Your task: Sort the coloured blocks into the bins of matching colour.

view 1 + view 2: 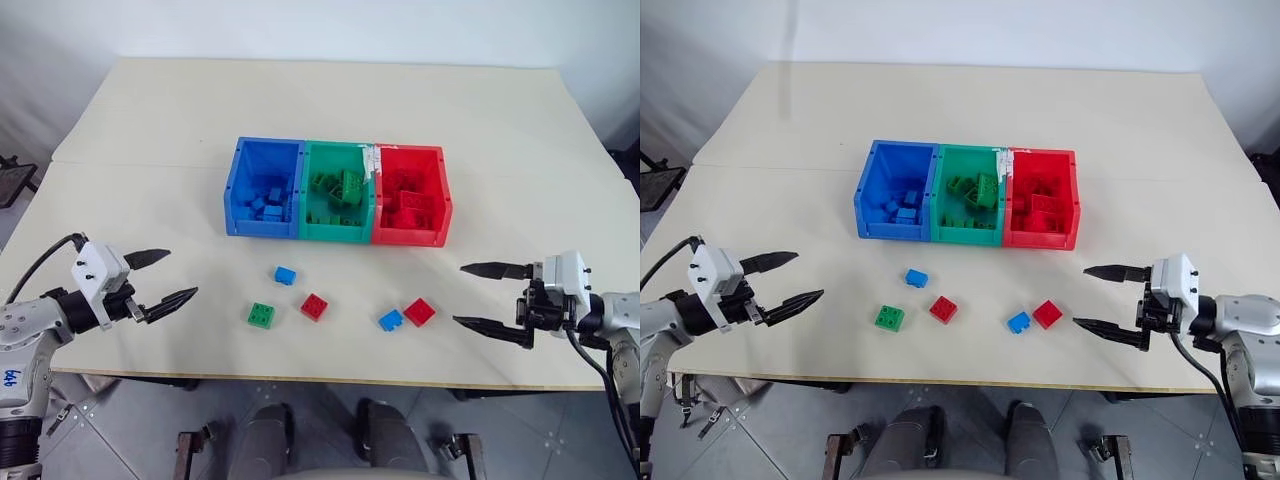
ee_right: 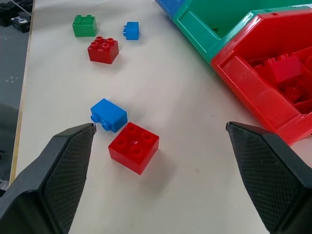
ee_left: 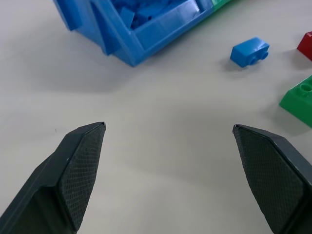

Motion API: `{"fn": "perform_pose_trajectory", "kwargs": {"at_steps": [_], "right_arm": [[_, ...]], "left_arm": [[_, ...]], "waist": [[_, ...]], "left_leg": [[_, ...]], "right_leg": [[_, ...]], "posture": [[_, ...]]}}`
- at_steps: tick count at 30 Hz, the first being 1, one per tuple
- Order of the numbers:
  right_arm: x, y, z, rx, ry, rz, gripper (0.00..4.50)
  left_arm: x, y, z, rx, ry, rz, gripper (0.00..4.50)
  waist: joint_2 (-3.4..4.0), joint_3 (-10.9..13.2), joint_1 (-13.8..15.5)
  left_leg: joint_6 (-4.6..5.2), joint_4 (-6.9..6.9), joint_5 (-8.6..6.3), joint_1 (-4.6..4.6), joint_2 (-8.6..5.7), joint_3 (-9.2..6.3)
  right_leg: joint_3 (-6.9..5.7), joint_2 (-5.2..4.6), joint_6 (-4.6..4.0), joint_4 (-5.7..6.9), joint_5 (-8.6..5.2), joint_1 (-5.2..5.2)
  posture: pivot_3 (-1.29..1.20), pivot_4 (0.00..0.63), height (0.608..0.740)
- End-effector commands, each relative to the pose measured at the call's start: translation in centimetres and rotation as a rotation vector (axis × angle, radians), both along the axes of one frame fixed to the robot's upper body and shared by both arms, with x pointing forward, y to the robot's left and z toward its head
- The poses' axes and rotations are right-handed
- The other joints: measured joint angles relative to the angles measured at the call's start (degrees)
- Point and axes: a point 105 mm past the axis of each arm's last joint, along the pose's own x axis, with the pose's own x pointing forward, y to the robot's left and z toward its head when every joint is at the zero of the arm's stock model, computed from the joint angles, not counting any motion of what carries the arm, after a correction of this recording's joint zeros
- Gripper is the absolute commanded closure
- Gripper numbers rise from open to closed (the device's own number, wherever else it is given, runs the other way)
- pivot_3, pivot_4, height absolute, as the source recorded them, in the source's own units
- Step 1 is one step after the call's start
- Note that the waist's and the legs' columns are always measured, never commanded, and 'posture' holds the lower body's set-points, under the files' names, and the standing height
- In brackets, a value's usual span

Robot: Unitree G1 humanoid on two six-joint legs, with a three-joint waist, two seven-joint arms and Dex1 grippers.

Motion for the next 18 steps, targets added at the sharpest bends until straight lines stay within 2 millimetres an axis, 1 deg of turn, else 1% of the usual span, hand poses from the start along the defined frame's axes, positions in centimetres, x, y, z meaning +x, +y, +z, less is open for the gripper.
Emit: {"fn": "perform_pose_trajectory", "kwargs": {"at_steps": [1,3,6,7,8,10,13,14,16,17,18], "right_arm": [[0.1,0.1,0.9,0.007,-0.065,-0.013,0.0],[0.0,-0.7,0.9,-0.003,-0.07,-0.04,0.0],[-0.5,-3.4,0.6,-0.013,-0.05,-0.133,0.0],[-0.9,-4.7,0.3,-0.024,-0.049,-0.179,0.0],[-1.2,-5.6,0.1,-0.036,-0.044,-0.213,0.0],[-1.8,-6.6,-0.3,-0.05,-0.031,-0.25,0.0],[-3.3,-8.9,-1.0,-0.095,-0.023,-0.318,0.0],[-3.8,-9.3,-1.2,-0.107,-0.023,-0.319,0.0],[-4.0,-9.5,-1.9,-0.135,-0.013,-0.305,0.0],[-3.9,-9.1,-2.1,-0.137,-0.005,-0.288,0.0],[-3.5,-8.2,-2.2,-0.128,-0.002,-0.25,0.0]], "left_arm": [[0.0,-1.0,0.4,0.026,-0.028,-0.054,0.06],[0.0,-2.1,0.0,0.038,-0.018,-0.113,0.06],[-0.2,-4.8,0.0,0.021,-0.028,-0.215,0.06],[-0.6,-6.3,-0.2,0.023,-0.023,-0.283,0.06],[-0.9,-7.4,-0.4,0.033,-0.021,-0.338,0.06],[-1.4,-8.6,-0.8,0.058,-0.02,-0.403,0.06],[-2.7,-11.7,-0.7,0.019,-0.012,-0.541,0.06],[-3.0,-12.4,-0.7,0.014,-0.011,-0.571,0.06],[-3.3,-13.0,-0.8,0.008,0.0,-0.6,0.06],[-3.3,-13.0,-0.8,-0.001,0.008,-0.604,0.06],[-3.3,-13.0,-0.8,-0.005,0.007,-0.605,0.06]], "waist": [[0.0,0.0,0.0],[0.0,0.0,0.0],[0.0,0.0,0.5],[0.0,0.0,0.7],[0.0,0.0,1.1],[0.0,0.0,1.3],[0.01,0.0,1.4],[0.01,0.0,1.3],[0.01,0.0,1.1],[0.01,0.0,0.9],[0.01,0.0,0.6]], "left_leg": [[-0.01,0.0,-0.01,0.01,0.02,0.02],[-0.03,0.01,-0.01,0.03,0.05,0.06],[-0.04,0.03,-0.01,0.03,0.06,0.09],[-0.04,0.05,-0.01,0.03,0.03,0.09],[-0.07,0.08,-0.03,0.03,0.02,0.12],[-0.13,0.13,-0.07,0.02,0.01,0.16],[-0.18,0.12,-0.09,0.07,0.14,0.35],[-0.18,0.12,-0.1,0.08,0.18,0.37],[-0.2,0.15,-0.11,0.13,0.27,0.45],[-0.22,0.16,-0.13,0.21,0.34,0.52],[-0.19,0.14,-0.16,0.29,0.43,0.59]], "right_leg": [[-0.01,0.01,0.0,0.0,0.0,0.0],[-0.01,0.01,0.0,0.02,0.0,-0.01],[-0.01,0.02,0.0,0.03,0.0,-0.01],[-0.01,0.0,0.0,0.03,0.0,0.01],[0.0,-0.01,0.01,0.03,0.01,0.01],[0.01,-0.01,0.01,-0.01,0.01,0.02],[0.01,0.04,0.02,-0.05,0.01,0.0],[0.01,0.07,0.02,-0.06,0.01,0.0],[0.01,0.15,0.03,-0.07,0.02,0.02],[0.06,0.21,0.03,-0.06,0.02,0.04],[0.12,0.31,0.0,-0.05,0.03,0.06]], "posture": [[0.0,0.15,0.74],[0.0,0.15,0.74],[0.0,0.15,0.74],[0.0,0.15,0.74],[0.0,0.15,0.74],[0.0,0.15,0.74],[0.0,0.15,0.74],[0.0,0.15,0.74],[0.0,0.15,0.74],[0.0,0.15,0.74],[0.0,0.15,0.74]]}}
